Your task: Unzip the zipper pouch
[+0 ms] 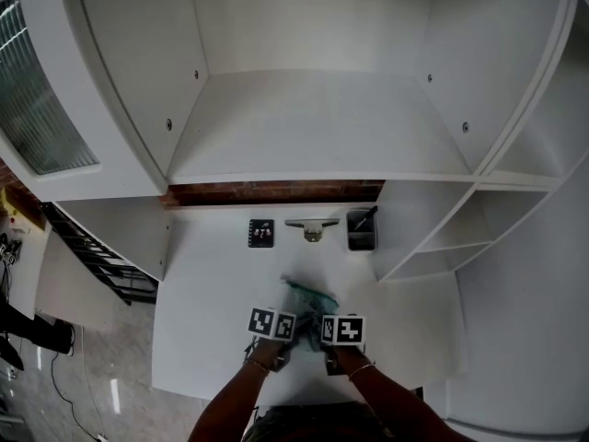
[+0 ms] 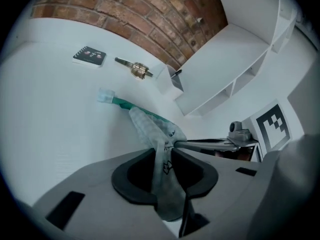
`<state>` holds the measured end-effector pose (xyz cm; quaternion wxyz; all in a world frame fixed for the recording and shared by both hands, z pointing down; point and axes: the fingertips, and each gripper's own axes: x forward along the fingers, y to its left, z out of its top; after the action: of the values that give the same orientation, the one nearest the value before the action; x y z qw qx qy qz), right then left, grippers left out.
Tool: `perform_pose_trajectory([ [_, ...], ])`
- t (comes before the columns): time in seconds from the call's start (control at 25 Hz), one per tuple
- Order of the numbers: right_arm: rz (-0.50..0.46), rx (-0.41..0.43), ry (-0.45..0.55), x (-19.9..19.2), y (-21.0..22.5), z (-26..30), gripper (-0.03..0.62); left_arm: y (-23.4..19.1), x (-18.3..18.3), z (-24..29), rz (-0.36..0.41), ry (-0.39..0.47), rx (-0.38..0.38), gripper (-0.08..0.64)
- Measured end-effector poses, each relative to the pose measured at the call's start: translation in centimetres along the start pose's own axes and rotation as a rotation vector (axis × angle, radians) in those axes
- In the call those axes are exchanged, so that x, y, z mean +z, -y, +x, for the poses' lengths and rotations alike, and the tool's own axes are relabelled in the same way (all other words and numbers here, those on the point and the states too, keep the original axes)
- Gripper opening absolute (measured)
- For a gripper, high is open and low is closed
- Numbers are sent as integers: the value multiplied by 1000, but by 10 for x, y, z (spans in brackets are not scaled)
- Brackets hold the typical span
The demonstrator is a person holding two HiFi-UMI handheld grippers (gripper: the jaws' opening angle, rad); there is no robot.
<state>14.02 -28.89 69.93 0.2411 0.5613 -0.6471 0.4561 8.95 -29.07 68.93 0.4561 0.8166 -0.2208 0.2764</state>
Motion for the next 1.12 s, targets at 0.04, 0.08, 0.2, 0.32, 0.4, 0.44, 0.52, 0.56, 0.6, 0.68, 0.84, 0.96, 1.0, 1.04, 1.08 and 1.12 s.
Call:
perform_pose_trajectory([
  [0.04, -14, 13, 31, 4, -2, -5, 9, 1, 2, -3, -4, 21, -12, 89],
  [0.08, -32, 30, 69, 9, -4, -11, 9, 3, 4, -7, -5, 47, -25, 80],
  [0.2, -139, 98, 214, 30, -18, -37, 9, 10, 13, -22, 29, 150, -48, 20],
  [0.32, -355, 135, 362, 49, -42, -71, 9, 22, 20, -38, 93, 266, -83, 11],
  [0.4, -531, 121, 446, 54, -58, -94, 9, 33, 25, -50, 109, 354, -129, 11],
  [0.44, -609, 112, 483, 55, -65, -105, 9, 39, 27, -56, 117, 400, -151, 11],
  [0.52, -728, 97, 549, 56, -76, -125, 9, 50, 30, -68, 140, 483, -185, 11],
  [0.56, -776, 90, 578, 56, -80, -134, 9, 54, 29, -73, 156, 513, -196, 11],
  [0.6, -824, 82, 606, 56, -85, -143, 9, 59, 27, -77, 175, 534, -199, 13],
  [0.68, -925, 66, 651, 56, -94, -160, 9, 63, 20, -87, 222, 554, -171, 67],
  [0.84, -1018, 77, 682, 56, -105, -183, 9, 50, 1, -116, 318, 575, -19, 223],
  [0.96, -1038, 80, 698, 55, -105, -193, 9, 37, -8, -146, 397, 598, 102, 309],
  [1.0, -1054, 76, 698, 54, -105, -196, 9, 36, -9, -156, 434, 602, 140, 326],
  [1.04, -1076, 72, 698, 52, -105, -199, 9, 36, -8, -166, 481, 605, 178, 343],
  [1.08, -1099, 71, 701, 49, -104, -201, 9, 38, -6, -176, 536, 606, 215, 361],
  [1.12, -1120, 76, 709, 46, -105, -203, 9, 42, -2, -185, 594, 604, 245, 375],
])
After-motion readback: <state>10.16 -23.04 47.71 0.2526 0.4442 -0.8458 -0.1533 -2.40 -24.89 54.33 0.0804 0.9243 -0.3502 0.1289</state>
